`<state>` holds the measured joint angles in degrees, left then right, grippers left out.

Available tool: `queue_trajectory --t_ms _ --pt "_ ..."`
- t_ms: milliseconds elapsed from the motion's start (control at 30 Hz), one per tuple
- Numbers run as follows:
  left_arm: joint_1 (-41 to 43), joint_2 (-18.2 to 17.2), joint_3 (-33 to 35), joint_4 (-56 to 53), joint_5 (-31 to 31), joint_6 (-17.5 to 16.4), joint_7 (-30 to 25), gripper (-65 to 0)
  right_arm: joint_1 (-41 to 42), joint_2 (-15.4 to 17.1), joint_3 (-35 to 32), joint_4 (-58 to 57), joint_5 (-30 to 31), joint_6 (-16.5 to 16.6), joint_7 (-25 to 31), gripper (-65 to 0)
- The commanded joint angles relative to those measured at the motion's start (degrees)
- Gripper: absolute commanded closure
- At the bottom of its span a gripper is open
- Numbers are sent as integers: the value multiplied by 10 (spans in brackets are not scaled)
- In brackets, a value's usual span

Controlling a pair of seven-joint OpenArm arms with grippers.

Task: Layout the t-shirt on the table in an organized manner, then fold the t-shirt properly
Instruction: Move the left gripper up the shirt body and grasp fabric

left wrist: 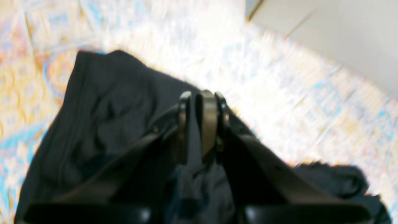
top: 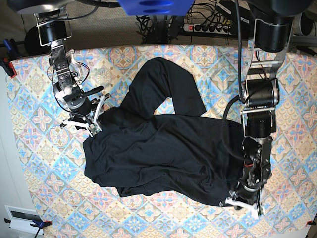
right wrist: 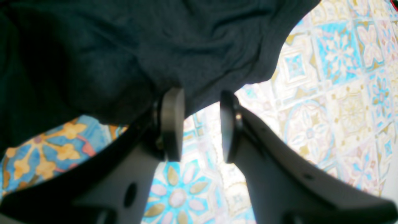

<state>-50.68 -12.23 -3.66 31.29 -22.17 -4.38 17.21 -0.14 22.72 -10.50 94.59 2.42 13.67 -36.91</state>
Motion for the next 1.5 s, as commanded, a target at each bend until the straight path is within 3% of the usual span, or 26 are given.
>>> queue_trajectory --t_ms 0,167,333,500,633,833,1467 --pt "-40 -2 0 -6 -3 -2 -25 -48 10 6 5 13 0 -4 12 -188" --pt "-104 -3 7 -76 9 -1 -54 -51 10 6 6 24 0 -4 11 -188" --pt "-84 -3 45 -77 19 4 -45 -61 10 6 6 25 0 -4 11 -188" --pt "-15 -6 8 -44 18 4 -20 -176 10 6 4 25 0 -4 11 -188" --pt "49 -2 -31 20 17 4 38 -272 11 6 3 23 0 -4 11 -188" --pt "141 20 -37 139 17 4 74 -342 11 6 3 19 0 -4 11 -188" --pt "188 29 -38 146 17 4 89 -346 13 6 3 18 0 -4 11 -189"
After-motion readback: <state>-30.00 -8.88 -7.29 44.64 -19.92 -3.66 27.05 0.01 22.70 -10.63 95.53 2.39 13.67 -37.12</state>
